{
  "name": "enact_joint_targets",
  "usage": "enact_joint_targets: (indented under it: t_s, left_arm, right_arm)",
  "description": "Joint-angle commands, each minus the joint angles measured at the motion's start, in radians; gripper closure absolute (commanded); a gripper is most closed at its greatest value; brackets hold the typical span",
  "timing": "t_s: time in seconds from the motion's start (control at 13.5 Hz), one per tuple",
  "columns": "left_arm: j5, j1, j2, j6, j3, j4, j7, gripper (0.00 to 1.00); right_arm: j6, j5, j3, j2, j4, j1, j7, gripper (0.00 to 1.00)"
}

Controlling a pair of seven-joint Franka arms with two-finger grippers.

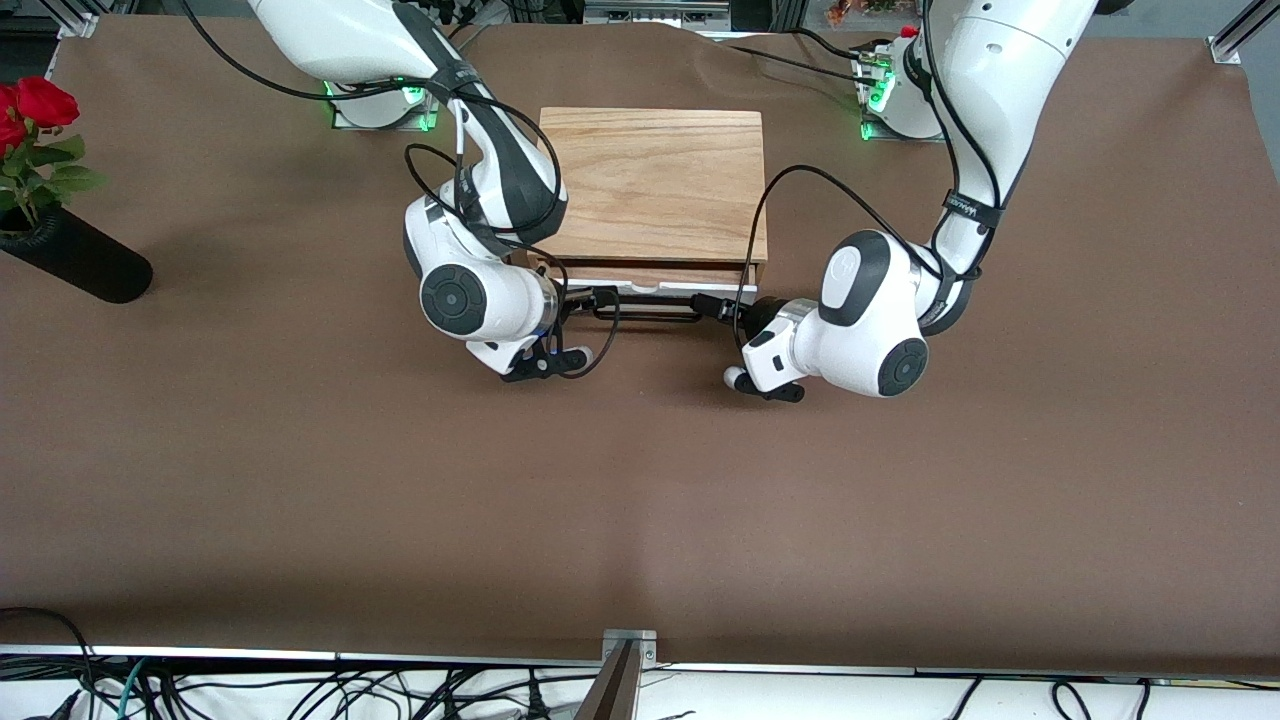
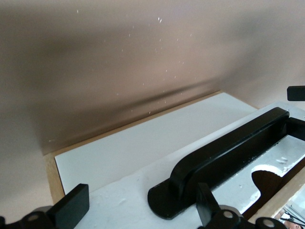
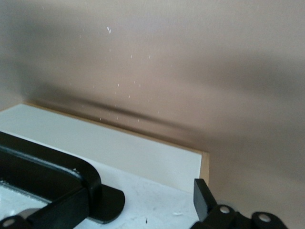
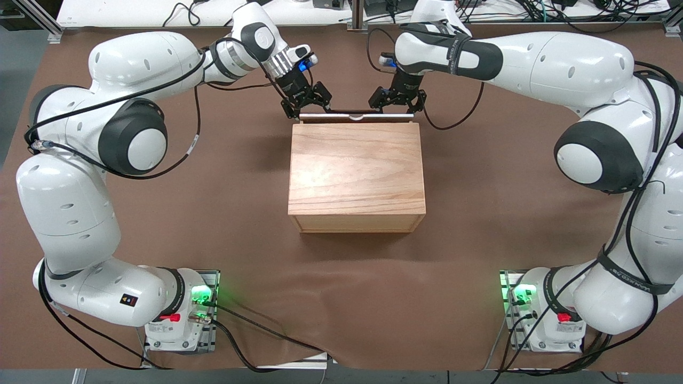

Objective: Close drawer with both arms simultaneously
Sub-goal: 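Push the drawer front with both grippers into the wooden cabinet, then push the drawer shut with the right gripper while the left gripper withdraws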

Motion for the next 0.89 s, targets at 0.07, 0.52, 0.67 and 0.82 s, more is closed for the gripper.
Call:
enact_joint_targets:
  t_s: [0.07, 0.52, 0.67, 0.82]
  left_arm:
    - [0.022, -0.007, -0.07, -0.002, -0.017, -0.102, 0.027, 0.0]
    - [0.022, -0.006, -0.085, -0.003, -0.034, -0.142, 0.026, 0.0]
    - [0.022, -0.001, -0.087, -0.003, -0.034, -0.137, 0.026, 0.0]
    - [0.02, 0.005, -0.097, -0.012, -0.034, -0.134, 0.022, 0.0]
  right_arm:
    - [-0.063, 0.018, 0.003, 0.009, -0.003, 0.016, -0.001, 0.0]
    - [-0.143, 0.019, 0.003, 0.014, -0.003, 0.023, -0.003, 0.0]
    - [-0.173, 0.019, 0.003, 0.014, -0.003, 0.023, -0.003, 0.0]
    - [-0.202, 0.019, 0.003, 0.014, -0.003, 0.023, -0.003, 0.0]
